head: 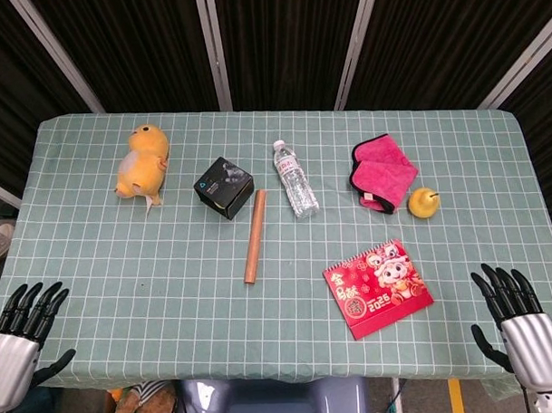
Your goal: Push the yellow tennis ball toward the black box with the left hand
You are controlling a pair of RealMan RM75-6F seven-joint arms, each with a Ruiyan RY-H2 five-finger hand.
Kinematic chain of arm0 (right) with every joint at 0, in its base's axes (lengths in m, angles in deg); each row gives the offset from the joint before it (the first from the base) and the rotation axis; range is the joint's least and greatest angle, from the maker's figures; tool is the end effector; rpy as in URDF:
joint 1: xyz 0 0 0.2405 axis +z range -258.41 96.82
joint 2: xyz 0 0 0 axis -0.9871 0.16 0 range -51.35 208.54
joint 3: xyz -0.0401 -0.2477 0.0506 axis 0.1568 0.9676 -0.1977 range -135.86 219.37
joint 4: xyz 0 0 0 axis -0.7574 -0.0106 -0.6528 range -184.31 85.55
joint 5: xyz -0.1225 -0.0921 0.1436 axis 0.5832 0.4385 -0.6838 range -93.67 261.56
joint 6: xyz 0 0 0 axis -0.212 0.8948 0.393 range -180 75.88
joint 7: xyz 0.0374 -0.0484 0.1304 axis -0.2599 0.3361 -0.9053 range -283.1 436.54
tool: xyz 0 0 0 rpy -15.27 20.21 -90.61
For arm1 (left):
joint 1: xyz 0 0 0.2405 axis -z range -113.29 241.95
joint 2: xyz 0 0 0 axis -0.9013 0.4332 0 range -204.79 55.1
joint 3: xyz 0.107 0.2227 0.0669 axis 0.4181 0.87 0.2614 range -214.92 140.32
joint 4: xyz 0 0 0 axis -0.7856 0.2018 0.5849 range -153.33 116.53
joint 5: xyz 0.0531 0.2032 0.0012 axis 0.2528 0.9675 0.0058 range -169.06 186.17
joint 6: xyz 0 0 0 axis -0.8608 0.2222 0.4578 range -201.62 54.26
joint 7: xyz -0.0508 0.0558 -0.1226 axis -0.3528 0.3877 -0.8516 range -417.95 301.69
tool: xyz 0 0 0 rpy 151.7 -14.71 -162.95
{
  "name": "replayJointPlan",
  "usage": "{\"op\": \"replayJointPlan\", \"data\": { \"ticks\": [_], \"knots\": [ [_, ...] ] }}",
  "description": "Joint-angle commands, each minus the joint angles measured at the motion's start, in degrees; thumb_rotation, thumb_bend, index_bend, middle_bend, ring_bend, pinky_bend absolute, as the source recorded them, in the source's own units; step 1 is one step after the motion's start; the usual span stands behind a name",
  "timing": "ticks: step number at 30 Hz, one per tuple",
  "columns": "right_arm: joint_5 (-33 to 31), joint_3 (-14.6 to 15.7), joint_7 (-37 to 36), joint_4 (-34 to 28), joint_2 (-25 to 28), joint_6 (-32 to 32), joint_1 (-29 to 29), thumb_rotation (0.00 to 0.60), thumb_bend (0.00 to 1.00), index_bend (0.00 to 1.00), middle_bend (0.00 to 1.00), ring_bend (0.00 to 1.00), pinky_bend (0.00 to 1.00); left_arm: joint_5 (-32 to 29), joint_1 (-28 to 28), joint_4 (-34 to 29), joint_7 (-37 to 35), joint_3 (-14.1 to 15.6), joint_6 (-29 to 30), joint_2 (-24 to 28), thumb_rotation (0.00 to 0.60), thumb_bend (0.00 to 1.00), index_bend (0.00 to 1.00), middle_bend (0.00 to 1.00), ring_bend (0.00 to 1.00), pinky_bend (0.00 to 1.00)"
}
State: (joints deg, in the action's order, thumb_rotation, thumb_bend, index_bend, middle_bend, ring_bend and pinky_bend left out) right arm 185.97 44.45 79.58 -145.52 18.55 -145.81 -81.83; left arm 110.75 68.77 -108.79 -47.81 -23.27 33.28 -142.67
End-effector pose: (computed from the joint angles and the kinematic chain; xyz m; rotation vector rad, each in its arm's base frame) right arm -0.2809 -0.1262 0.1672 1.5405 -0.7883 0.9825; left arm -0.2750 0.1115 0.1447 -1.5675 -0.6475 -1.0405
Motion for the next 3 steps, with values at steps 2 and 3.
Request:
{"op": "replayJointPlan", "data": {
  "ticks": [2,3],
  "knots": [
    [-0.6,-0.5,1.3,-0.4,-0.6,1.1,0.5,0.6,0.44,0.0,0.0,0.0,0.0,-0.5,0.3,0.4,-1.0,-0.3,-3.2,0.4,0.6,0.08,0.0,0.06,0.0,0.0],
    [-0.6,-0.5,1.4,-0.5,-0.6,1.1,0.5,0.6,0.44,0.0,0.0,0.0,0.0,-0.4,0.5,0.3,-1.2,-0.2,-3.9,0.6,0.6,0.08,0.0,0.06,0.0,0.0]
  ]
}}
